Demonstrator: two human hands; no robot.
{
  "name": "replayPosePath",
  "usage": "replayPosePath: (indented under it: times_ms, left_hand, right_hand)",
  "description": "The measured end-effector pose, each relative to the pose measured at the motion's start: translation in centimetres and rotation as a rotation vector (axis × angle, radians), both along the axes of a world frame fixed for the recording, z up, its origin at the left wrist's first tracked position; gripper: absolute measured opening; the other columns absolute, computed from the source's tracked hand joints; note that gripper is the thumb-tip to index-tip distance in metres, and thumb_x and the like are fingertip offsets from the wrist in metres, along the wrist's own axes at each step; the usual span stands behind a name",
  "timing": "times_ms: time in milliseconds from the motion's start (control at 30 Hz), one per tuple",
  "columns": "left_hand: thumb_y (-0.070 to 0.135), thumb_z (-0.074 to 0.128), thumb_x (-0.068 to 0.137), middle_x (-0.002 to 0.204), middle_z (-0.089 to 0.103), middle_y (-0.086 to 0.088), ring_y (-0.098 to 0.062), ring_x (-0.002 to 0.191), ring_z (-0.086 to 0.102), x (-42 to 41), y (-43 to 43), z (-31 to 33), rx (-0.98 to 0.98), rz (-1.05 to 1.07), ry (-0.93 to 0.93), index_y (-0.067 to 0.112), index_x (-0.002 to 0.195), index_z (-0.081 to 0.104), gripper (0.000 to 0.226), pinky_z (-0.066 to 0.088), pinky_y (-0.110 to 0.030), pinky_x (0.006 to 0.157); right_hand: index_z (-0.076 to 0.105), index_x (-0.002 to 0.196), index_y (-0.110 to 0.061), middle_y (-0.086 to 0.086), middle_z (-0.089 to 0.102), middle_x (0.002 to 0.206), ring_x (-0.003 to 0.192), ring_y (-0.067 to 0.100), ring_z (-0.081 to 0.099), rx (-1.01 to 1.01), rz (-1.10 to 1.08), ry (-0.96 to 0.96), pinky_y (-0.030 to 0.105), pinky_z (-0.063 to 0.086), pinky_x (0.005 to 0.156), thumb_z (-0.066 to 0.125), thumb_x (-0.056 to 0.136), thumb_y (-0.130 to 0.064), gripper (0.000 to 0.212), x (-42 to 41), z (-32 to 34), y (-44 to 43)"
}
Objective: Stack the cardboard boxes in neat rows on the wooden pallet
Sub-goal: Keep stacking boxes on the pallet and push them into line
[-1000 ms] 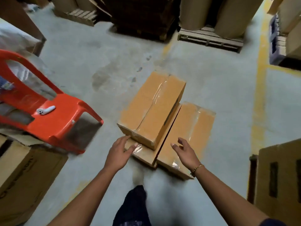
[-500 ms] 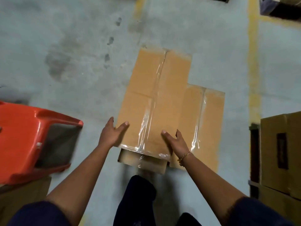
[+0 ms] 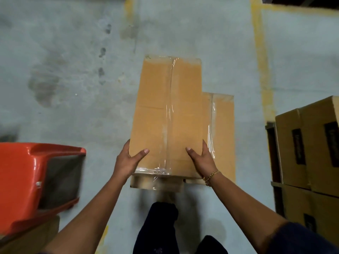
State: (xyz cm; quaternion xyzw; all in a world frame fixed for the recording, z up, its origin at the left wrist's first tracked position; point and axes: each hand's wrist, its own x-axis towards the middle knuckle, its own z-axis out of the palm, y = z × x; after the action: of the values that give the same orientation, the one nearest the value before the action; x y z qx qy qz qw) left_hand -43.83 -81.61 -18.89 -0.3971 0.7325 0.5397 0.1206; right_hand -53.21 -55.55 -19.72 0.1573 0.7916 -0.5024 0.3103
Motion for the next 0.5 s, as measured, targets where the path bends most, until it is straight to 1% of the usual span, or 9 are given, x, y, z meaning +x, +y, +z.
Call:
replayPosePath:
  times_ms: [67,100,167,200,267,300,367,433,500]
  left_hand:
    - [0.050,0.082,0.082,0.125,0.069,0.007,-0.018,0.115,0.065,-0.4,1.7,2.2,0.005,-0.019,0.011,0.032,0.144,0.053,0.071,0.051,-0.040,0.104]
    - [0.052,0.083,0.081,0.125,0.069,0.008,-0.018,0.116,0.065,-0.6,2.6,3.4,0.007,-0.037,0.022,0.033,0.144,0.053,0.072,0.051,-0.041,0.104]
    - [0.067,0.080,0.073,0.128,0.069,0.009,-0.017,0.118,0.065,-1.1,4.6,5.8,0.015,-0.078,0.040,0.034,0.145,0.051,0.085,0.051,-0.042,0.106]
    - [0.074,0.077,0.067,0.131,0.068,0.009,-0.017,0.120,0.064,-1.3,5.7,6.8,0.016,-0.102,0.044,0.034,0.147,0.049,0.094,0.050,-0.043,0.107]
    - [0.082,0.074,0.060,0.142,0.062,0.006,-0.020,0.130,0.059,-1.8,8.3,9.0,0.016,-0.152,0.050,0.034,0.152,0.044,0.108,0.047,-0.045,0.112]
    - [0.081,0.076,0.061,0.148,0.058,0.004,-0.021,0.136,0.054,-2.1,9.8,10.2,0.018,-0.177,0.059,0.034,0.154,0.041,0.110,0.044,-0.044,0.114]
    - [0.070,0.081,0.070,0.157,0.048,0.000,-0.022,0.144,0.044,-2.7,13.5,12.7,0.029,-0.229,0.090,0.032,0.158,0.037,0.105,0.039,-0.040,0.117]
    - [0.059,0.083,0.077,0.161,0.043,-0.003,-0.023,0.148,0.040,-3.2,17.5,14.6,0.017,-0.290,0.108,0.028,0.160,0.034,0.101,0.036,-0.038,0.117]
    - [0.066,0.082,0.073,0.158,0.046,-0.003,-0.024,0.146,0.043,-3.3,21.6,16.0,0.004,-0.373,0.136,0.029,0.159,0.036,0.104,0.038,-0.038,0.115]
  right_hand:
    - [0.031,0.157,-0.031,-0.010,0.050,0.152,0.137,0.011,0.049,-0.002,-0.022,0.024,0.039,0.037,0.118,0.073,0.074,-0.069,0.101,0.2,2.5,1.9]
    - [0.030,0.158,-0.029,-0.013,0.045,0.154,0.139,0.008,0.044,0.002,-0.045,0.040,0.034,0.033,0.119,0.073,0.079,-0.064,0.096,0.4,3.9,3.0]
    - [0.026,0.160,-0.026,-0.018,0.038,0.149,0.138,0.002,0.036,0.007,-0.094,0.060,0.025,0.028,0.117,0.073,0.089,-0.050,0.088,1.1,6.7,5.5]
    - [0.025,0.160,-0.027,-0.018,0.038,0.150,0.139,0.003,0.037,0.003,-0.120,0.067,0.026,0.028,0.118,0.073,0.089,-0.051,0.089,1.5,7.9,6.9]
    - [0.033,0.156,-0.033,-0.014,0.050,0.150,0.136,0.009,0.050,-0.004,-0.164,0.093,0.038,0.038,0.118,0.073,0.082,-0.061,0.089,2.4,10.3,9.8]
    - [0.039,0.151,-0.035,-0.013,0.059,0.142,0.128,0.009,0.057,-0.009,-0.191,0.108,0.042,0.044,0.113,0.073,0.081,-0.061,0.082,2.8,11.3,11.5]
    - [0.047,0.143,-0.036,-0.017,0.067,0.124,0.113,0.006,0.064,-0.008,-0.251,0.139,0.041,0.050,0.106,0.073,0.088,-0.050,0.062,4.0,13.6,15.1]
    - [0.047,0.141,-0.036,-0.017,0.066,0.120,0.109,0.005,0.064,-0.006,-0.337,0.180,0.035,0.051,0.098,0.072,0.092,-0.042,0.055,5.5,16.2,18.9]
    - [0.046,0.143,-0.035,-0.012,0.065,0.123,0.110,0.010,0.063,0.003,-0.409,0.200,0.029,0.048,0.091,0.070,0.094,-0.040,0.055,7.5,18.1,23.1]
